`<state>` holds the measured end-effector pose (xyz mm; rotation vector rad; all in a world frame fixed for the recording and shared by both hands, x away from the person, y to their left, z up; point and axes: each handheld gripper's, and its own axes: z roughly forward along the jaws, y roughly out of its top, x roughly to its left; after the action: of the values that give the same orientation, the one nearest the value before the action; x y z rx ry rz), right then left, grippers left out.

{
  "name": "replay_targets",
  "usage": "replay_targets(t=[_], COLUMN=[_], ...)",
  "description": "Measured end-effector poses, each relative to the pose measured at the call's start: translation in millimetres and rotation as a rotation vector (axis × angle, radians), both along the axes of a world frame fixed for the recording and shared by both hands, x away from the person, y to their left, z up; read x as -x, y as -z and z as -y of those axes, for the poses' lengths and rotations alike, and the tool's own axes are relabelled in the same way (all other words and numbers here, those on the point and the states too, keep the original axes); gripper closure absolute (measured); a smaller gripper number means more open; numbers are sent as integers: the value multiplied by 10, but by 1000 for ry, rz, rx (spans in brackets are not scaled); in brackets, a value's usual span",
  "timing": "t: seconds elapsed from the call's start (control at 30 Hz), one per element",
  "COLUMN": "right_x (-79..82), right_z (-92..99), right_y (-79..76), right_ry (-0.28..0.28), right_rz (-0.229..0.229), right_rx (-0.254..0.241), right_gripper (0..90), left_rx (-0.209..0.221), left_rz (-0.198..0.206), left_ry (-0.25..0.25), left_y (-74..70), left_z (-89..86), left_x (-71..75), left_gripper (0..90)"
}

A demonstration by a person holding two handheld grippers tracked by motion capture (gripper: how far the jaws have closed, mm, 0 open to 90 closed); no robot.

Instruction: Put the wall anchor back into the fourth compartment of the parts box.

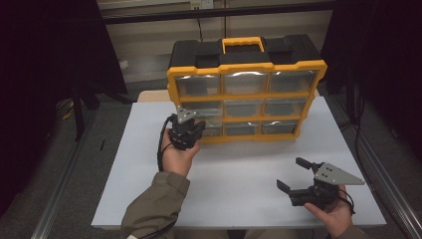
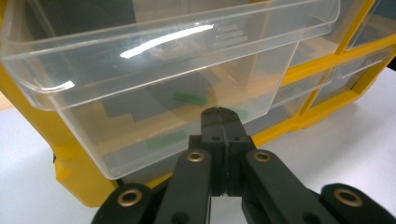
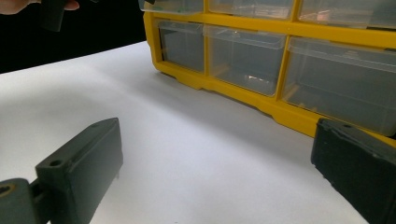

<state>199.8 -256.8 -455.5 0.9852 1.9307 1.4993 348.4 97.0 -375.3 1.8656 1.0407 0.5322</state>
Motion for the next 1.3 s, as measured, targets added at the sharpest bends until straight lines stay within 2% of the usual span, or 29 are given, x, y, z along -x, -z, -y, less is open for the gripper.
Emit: replay_targets(t=[0.5,0.73,1.3], right_x=[1,1,2], right_z=[-1,0,2], right_y=[-1,-2,-1], right_ry=[-2,-3,-3], right_rz=[3,4,4], right_rx=[2,1,1], right_gripper=[22,22,22], left_rx=[5,-11,-1], left_rz=[12,15,36], left_ry=[-22,-24,-54], left_y=[22,25,59], left_z=[43,48,64], left_x=[-78,-102,-165], left_gripper=[900,900,900])
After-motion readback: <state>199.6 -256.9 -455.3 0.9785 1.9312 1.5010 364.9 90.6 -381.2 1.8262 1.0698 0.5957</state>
